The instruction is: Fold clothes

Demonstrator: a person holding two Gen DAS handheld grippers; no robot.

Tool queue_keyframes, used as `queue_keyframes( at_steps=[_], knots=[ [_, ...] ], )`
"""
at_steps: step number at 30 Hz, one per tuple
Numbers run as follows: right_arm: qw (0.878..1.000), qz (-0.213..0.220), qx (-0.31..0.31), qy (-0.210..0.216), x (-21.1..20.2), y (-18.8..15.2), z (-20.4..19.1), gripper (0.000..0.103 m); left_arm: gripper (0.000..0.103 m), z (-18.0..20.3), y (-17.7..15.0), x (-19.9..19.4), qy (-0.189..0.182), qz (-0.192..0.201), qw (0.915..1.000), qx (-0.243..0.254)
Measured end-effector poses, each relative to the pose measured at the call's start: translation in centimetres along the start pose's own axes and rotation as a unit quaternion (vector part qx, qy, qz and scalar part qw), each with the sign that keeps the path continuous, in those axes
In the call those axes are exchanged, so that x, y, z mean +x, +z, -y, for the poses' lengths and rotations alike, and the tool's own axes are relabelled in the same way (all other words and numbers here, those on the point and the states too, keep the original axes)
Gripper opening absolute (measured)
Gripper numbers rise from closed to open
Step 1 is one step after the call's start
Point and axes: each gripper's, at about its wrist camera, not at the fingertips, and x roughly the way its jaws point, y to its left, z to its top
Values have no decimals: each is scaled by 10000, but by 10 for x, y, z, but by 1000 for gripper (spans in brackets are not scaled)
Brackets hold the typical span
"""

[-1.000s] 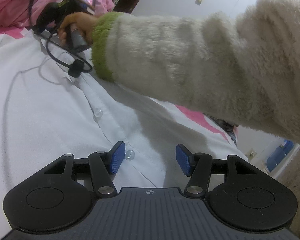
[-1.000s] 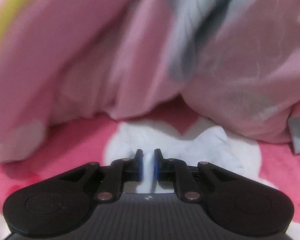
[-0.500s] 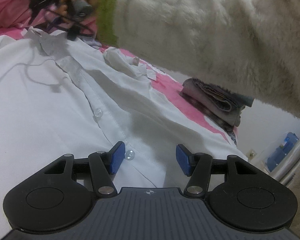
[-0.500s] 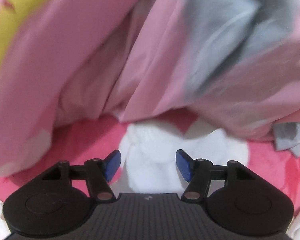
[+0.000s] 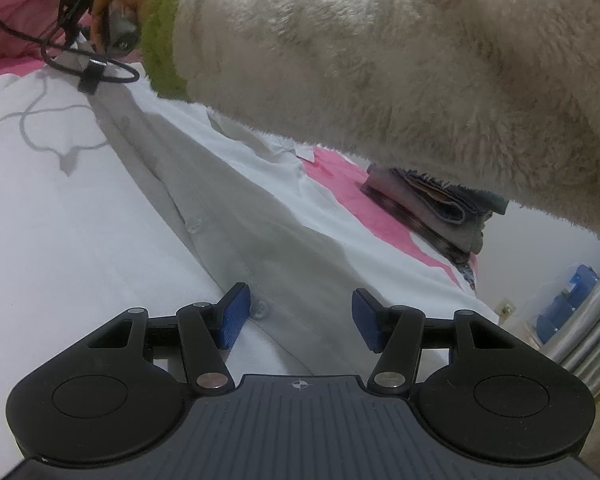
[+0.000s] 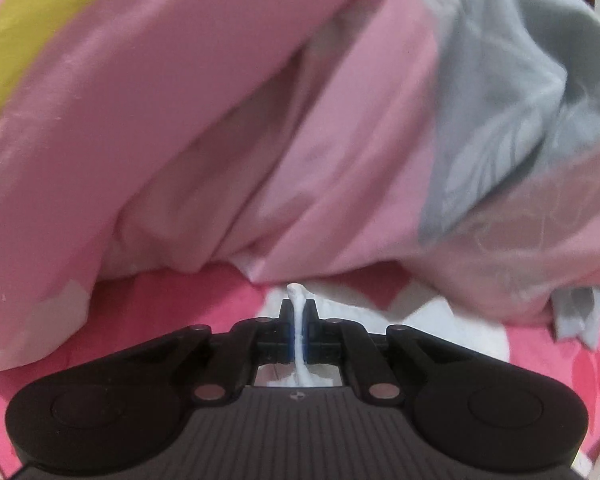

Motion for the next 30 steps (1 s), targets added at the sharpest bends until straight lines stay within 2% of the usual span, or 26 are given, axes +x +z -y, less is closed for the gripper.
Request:
queue_keyframes(
  at_steps=[3,5,6,8,12,15,19,21,23,26,29,30],
  knots=[
    [9998,-70,-168,123,18,-10,-1,6,56,0,0,0,12,2,10000,-6],
    [9990,-219,-302,234,32,-17,0,12,56,0,0,1,10,-4,10000,-6],
    [9990,-152,-341,234,29,-17,2,16,56,0,0,1,9,-4,10000,-6],
    [9991,2,-310,290,10,-10,12,38,56,-1,0,0,-5,2,10000,-21],
    [9971,548,-156,497,-73,2,47,39,57,0,1,-4,-22,67,10000,-45],
    [9945,888,-170,535,-162,-6,79,39,57,4,2,-12,-46,224,9997,-4],
    [9885,1447,-360,256,-300,-43,116,39,57,13,2,-28,-107,337,9993,134],
    [9850,1700,-279,88,-350,-58,127,39,57,19,1,-35,-137,286,9994,163],
    [9821,1870,-164,-131,-400,-91,141,39,58,24,-2,-38,-126,155,9998,12],
    [9833,1779,-135,-364,-436,-144,155,41,58,29,-11,-44,-138,-56,9994,-300],
    [9867,1356,-714,-537,-425,-179,132,41,58,41,-17,-49,-63,-155,9993,-335],
    [9851,1312,-1022,-438,-412,-187,114,41,58,46,-19,-49,-12,-181,9994,-289]
  ],
)
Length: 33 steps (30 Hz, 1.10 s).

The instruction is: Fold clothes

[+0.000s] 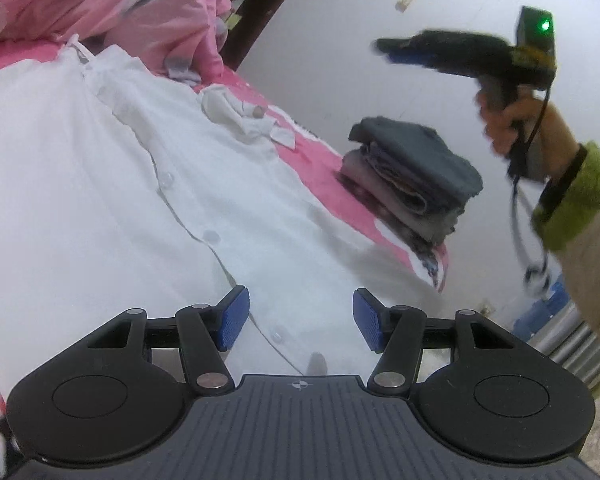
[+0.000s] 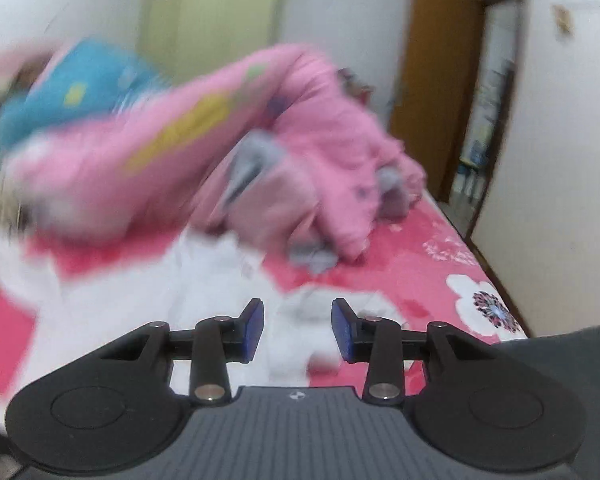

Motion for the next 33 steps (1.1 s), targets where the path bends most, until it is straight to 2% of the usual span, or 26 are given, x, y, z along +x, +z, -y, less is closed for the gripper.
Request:
queue_keyframes(
  at_steps=[2,3,5,7,10,14,20,24,26,28,31,33],
  knots=[
    [9979,-36,-568,300,21,-12,-41,39,58,10,-4,1,175,-18,9997,155],
    [9956,-53,-770,524,35,-13,-61,39,58,16,-6,2,414,46,9990,148],
    [9872,-63,-1315,902,71,-14,-106,39,58,21,-10,4,567,58,9980,268],
    [9770,-61,-1844,1073,107,-13,-144,39,57,21,-15,3,651,55,9976,240],
    [9658,-195,-2396,974,162,-12,-177,38,57,16,-20,3,693,75,9973,235],
    [9664,-556,-2358,861,236,-6,-187,38,58,8,-24,2,647,89,9970,411],
    [9707,-773,-2172,677,303,2,-188,37,58,-2,-27,5,412,142,9980,451],
    [9782,-1027,-1612,814,332,3,-173,21,58,-2,-28,6,330,179,9980,511],
    [9834,-1132,-956,1050,334,7,-155,9,58,1,-30,6,326,190,9977,569],
    [9840,-1196,-261,1294,337,9,-134,5,58,7,-33,4,320,190,9975,603],
    [9756,-1048,873,1720,336,11,-100,3,59,6,-31,3,276,179,9978,568],
    [9637,-888,1561,1976,334,11,-79,3,59,4,-30,4,257,172,9980,545]
  ],
)
